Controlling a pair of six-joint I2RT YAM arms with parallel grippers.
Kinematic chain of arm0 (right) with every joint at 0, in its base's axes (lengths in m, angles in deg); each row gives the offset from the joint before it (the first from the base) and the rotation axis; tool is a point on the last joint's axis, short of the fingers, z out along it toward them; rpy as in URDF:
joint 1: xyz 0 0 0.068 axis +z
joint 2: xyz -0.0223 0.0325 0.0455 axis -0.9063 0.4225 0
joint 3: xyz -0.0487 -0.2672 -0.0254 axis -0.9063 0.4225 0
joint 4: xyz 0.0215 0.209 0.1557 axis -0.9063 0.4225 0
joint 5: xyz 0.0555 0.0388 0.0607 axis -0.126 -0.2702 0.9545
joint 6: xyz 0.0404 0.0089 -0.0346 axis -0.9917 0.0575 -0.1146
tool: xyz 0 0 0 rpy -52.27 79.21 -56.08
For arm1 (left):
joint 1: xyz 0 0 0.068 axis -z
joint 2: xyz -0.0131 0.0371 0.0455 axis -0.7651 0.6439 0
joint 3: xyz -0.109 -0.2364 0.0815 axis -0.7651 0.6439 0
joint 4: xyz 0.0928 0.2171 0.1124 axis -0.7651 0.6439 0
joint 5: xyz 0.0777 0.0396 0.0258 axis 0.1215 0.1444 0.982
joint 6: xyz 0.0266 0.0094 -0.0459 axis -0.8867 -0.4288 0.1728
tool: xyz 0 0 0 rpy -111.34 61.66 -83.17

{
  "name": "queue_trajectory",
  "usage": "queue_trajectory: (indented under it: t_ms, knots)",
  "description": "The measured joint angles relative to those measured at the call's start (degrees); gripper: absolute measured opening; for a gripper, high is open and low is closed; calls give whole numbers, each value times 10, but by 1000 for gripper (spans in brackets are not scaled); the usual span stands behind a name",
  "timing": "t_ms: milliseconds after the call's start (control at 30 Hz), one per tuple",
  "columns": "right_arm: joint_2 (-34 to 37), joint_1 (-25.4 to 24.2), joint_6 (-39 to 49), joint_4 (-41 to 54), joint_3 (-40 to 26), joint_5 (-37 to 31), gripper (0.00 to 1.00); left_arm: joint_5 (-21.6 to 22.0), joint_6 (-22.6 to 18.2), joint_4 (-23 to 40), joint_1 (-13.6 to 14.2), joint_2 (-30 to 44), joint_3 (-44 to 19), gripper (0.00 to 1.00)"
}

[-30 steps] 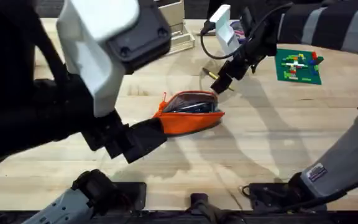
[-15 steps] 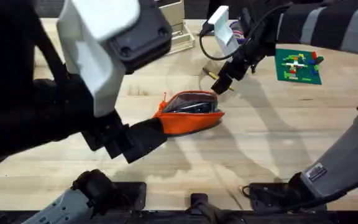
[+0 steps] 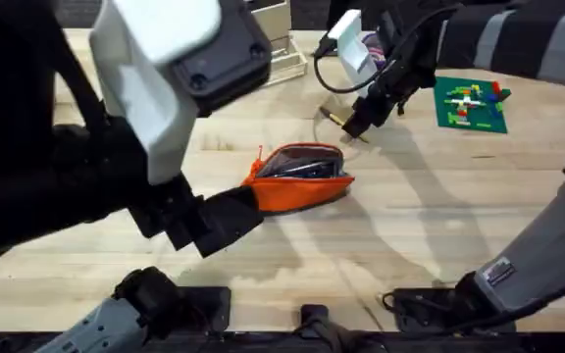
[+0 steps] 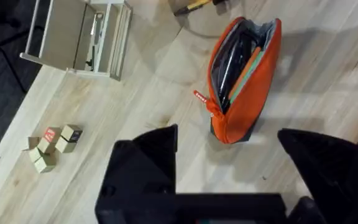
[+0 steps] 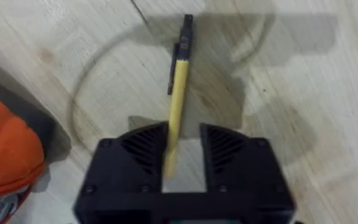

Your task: Unzip the bag, pick up the pens from the table one at a time and place them inside, then zip the bag closed.

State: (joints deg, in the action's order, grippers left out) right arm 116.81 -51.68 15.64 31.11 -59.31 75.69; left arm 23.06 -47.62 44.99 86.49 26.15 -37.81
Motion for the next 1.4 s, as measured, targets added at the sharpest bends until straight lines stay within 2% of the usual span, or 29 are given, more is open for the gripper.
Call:
queue_trajectory:
  t_ms: [133,167,400,633,800,1100,1400]
  knots:
    - [0,0,2,-2,-1,-4,66,0,0,0,0,0,0,993]
    - [0,-1,2,-2,-2,-4,47,0,0,0,0,0,0,993]
    - [-1,0,6,1,-2,-11,37,0,0,0,0,0,0,993]
    - [-22,0,40,51,-1,-54,31,0,0,0,0,0,0,993]
    - [-94,0,75,94,-1,-66,32,0,0,0,0,0,0,993]
    - [-171,0,106,160,-1,-68,32,0,0,1,0,0,0,993]
    - [-282,0,159,232,-1,-30,33,0,0,26,0,0,0,992]
